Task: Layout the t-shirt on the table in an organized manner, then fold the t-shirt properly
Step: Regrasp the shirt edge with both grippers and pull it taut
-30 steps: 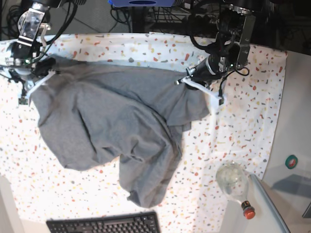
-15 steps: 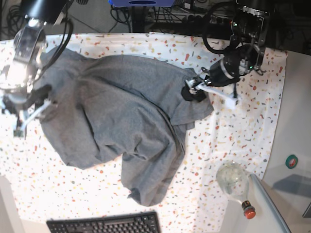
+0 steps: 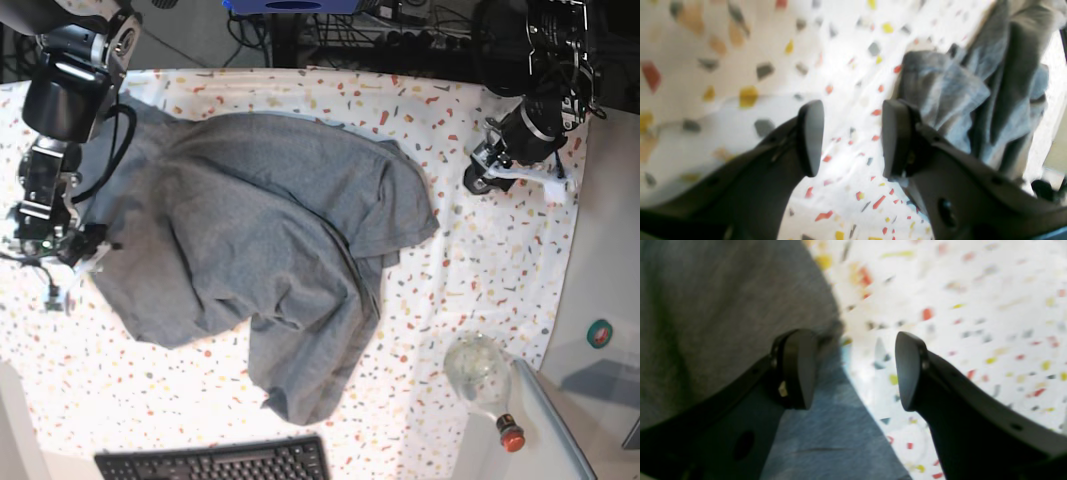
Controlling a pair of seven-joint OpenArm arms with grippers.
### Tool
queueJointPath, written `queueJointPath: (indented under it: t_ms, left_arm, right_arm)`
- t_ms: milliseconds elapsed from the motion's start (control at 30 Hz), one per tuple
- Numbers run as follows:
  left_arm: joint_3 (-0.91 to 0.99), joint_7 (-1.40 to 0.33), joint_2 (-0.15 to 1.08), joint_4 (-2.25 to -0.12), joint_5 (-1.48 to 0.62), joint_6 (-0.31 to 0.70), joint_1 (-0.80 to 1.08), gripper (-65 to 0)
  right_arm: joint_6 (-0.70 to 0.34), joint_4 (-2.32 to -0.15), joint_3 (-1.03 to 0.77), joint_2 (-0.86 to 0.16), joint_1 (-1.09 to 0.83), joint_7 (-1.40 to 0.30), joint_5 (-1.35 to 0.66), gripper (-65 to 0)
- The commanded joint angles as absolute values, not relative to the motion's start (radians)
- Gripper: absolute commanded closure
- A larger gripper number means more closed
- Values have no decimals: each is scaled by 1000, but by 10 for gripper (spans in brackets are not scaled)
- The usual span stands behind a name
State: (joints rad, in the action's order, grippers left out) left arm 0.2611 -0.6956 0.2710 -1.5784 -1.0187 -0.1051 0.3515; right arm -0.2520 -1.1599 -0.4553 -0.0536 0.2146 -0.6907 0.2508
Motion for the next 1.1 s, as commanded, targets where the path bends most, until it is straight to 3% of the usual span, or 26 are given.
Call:
queueJointPath:
  t_ms: [0, 100, 267, 500, 900, 967, 1033, 1067]
  left_arm:
    - [251, -693, 274, -1600, -1033, -61, 349, -293]
    - [229, -693, 274, -1598, -1032, -31, 348, -377]
    - [240, -693, 274, -1596, -1015, -31, 338, -528]
    - [208, -693, 234, -1564, -891, -30, 260, -535]
    - [79, -690, 223, -1268, -891, -30, 76, -530]
    - [87, -690, 214, -1268, -892, -30, 81, -476]
    - [87, -690, 220, -1290, -892, -30, 88, -298]
    - [87, -690, 223, -1303, -892, -30, 107, -168]
  right_arm:
    - [-249, -1178, -456, -65, 239, -656, 257, -354]
    - [-268, -1179, -456, -45, 234, -647, 257, -365]
    - [-433, -1178, -464, -39, 232, -648, 257, -410]
    - [-433, -1182, -530, -36, 232, -645, 257, -410]
    - [-433, -1055, -538, -41, 249, -641, 257, -410]
    - [-433, -1032, -538, -44, 248, -641, 257, -404]
    - [-433, -1033, -538, -44, 242, -641, 257, -315]
    - [-433, -1033, -538, -45, 231, -641, 257, -218]
